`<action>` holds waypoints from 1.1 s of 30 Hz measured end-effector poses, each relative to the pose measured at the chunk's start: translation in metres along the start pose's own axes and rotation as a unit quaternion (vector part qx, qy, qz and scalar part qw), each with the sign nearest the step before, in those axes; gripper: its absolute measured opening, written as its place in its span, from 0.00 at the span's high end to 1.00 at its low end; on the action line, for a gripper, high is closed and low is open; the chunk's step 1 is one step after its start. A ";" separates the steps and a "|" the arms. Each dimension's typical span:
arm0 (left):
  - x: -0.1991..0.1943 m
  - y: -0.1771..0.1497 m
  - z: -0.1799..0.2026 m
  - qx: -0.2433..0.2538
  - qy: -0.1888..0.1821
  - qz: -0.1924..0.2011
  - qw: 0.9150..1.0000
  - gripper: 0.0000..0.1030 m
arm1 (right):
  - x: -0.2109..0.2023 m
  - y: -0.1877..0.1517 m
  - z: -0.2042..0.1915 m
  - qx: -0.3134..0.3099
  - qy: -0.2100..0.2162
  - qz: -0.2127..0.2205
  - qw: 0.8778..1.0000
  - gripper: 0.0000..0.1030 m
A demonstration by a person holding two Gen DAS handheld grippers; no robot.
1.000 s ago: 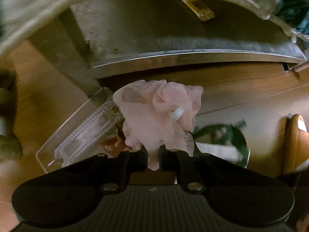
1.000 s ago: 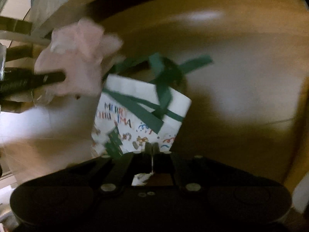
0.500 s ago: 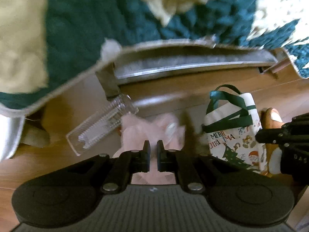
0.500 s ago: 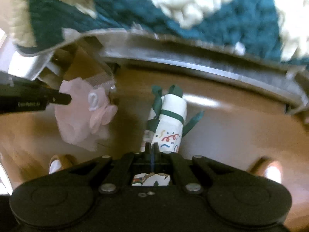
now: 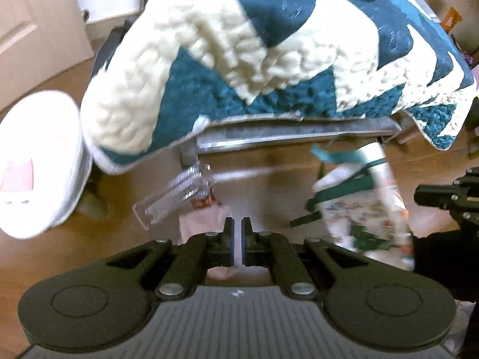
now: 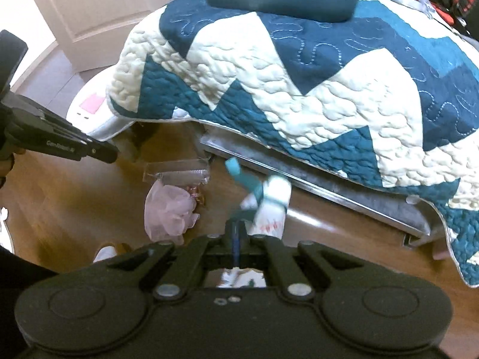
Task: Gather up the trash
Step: 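Grasp pink mesh bag with left tool while right tool grasps Merry Christmas gift bag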
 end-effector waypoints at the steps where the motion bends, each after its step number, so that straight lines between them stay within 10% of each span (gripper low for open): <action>1: 0.003 -0.003 -0.007 -0.006 -0.001 -0.007 1.000 0.96 | 0.006 -0.001 -0.001 -0.001 0.006 -0.003 1.000 0.99; 12: 0.093 -0.026 -0.046 -0.045 0.018 -0.090 0.995 0.85 | 0.138 -0.053 0.039 0.084 0.052 -0.130 0.987 0.85; 17: 0.135 -0.030 -0.051 -0.058 0.019 -0.101 0.993 0.25 | 0.180 -0.082 0.067 0.095 0.043 -0.165 0.981 0.57; 25: 0.170 -0.031 -0.063 -0.094 0.013 -0.105 0.990 0.24 | 0.223 -0.151 0.143 0.203 0.003 -0.193 0.960 0.53; 33: 0.205 -0.040 -0.066 -0.096 0.015 -0.139 0.986 0.24 | 0.261 -0.171 0.132 0.223 0.054 -0.208 0.951 0.52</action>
Point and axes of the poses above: each gripper's, at about its wrist camera, not at the fingertips, and x roughly the way its jaws point, z to its right, y to its top, the point moved 9 cm from there along x, roughly the way its jaws point, and after that the axes turned 15 degrees about -x, right-handed, at the moved point
